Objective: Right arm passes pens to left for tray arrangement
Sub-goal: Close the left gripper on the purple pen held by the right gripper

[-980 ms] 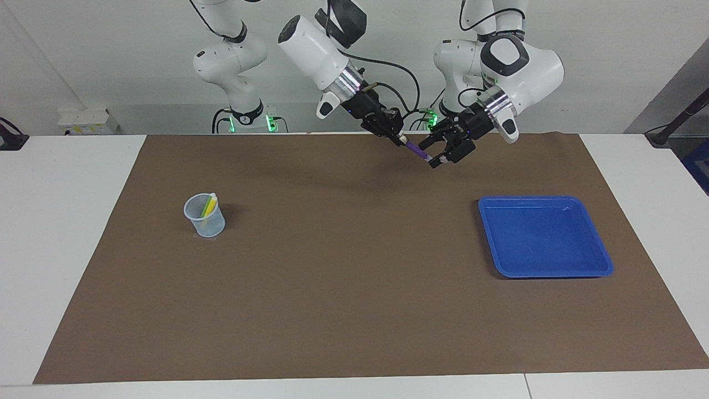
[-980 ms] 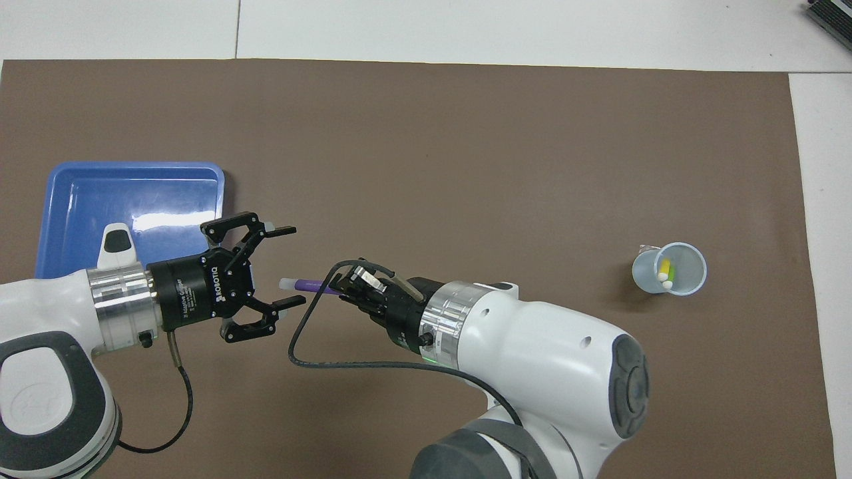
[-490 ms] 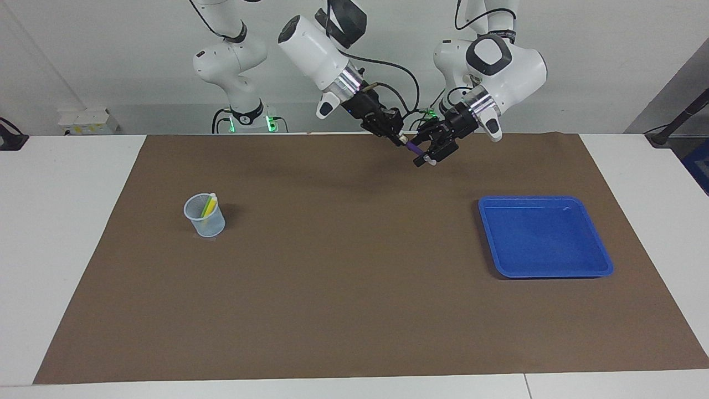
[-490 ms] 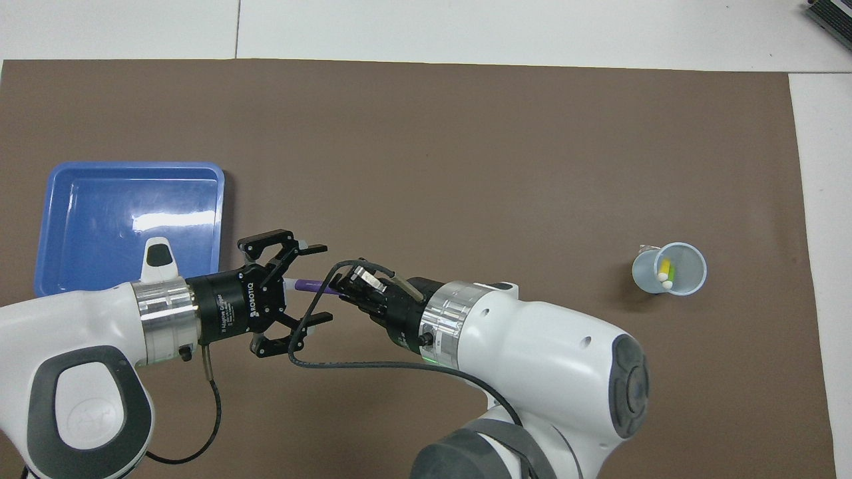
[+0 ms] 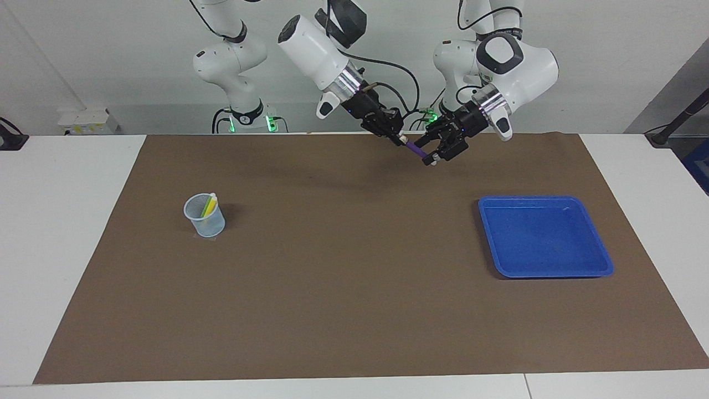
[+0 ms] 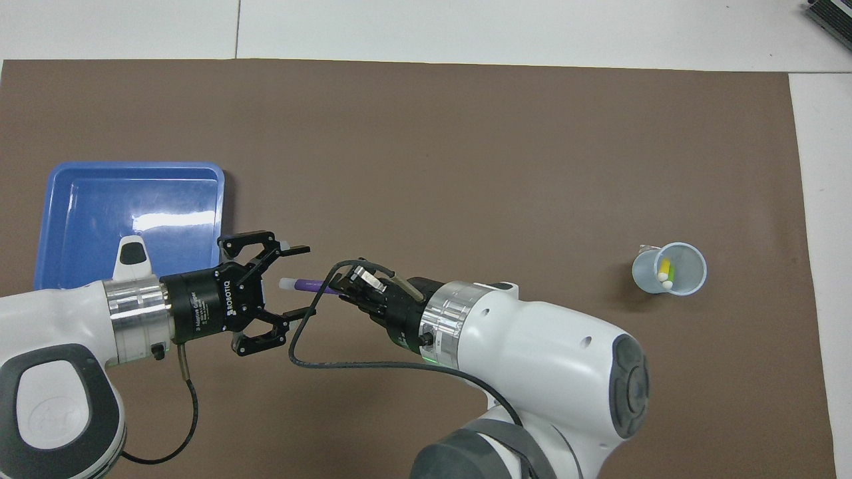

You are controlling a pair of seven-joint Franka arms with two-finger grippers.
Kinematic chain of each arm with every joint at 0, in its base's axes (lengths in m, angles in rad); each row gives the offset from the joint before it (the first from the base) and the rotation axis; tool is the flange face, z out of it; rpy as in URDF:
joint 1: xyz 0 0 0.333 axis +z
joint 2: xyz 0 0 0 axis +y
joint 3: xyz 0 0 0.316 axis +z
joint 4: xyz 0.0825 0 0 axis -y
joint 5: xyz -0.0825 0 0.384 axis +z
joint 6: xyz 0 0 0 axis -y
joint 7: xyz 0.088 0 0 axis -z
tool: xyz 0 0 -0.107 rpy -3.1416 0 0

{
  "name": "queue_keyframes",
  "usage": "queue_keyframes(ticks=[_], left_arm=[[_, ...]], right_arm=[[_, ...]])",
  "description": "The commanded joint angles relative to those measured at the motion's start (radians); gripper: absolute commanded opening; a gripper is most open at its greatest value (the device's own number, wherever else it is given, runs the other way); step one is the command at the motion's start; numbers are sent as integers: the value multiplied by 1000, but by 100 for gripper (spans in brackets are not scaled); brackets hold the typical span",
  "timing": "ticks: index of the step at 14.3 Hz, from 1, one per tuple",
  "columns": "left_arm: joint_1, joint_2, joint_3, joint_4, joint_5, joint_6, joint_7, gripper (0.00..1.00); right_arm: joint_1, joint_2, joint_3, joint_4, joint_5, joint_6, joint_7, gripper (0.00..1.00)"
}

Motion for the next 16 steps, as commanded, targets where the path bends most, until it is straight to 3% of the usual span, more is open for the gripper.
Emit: queue_keyframes(ticks=[1,3,4,6,7,8,14,15,16], left_arm=[[8,-25,1,-14,17,-19,-7,79],[7,-25,-1,-16,17,-17,-5,69],[7,-25,-1,-14,17,-18,-5,58],[7,-25,-1,-14,17,-18,-5,30],[7,-25,-1,-14,17,-20,-5,5],[7,-25,-1,-14,19,-20,-5,0],[8,-23,-2,0,51,-54,-15,0],[7,-23,-2,0,51,-57,-15,0],[8,-23,-2,0,51,-57,-16,0]], right_arm=[[-6,3,7,2,28,18,-3,0],[-8,3,7,2,28,16,-4,0],[-8,3,7,2,28,16,-4,0],[-8,3,7,2,28,16,-4,0],[-8,3,7,2,28,16,-4,0],[-8,3,7,2,28,16,-4,0],[-11,3,7,3,28,13,-1,0],[-12,3,7,3,28,12,1,4],[-12,3,7,6,28,13,1,31]])
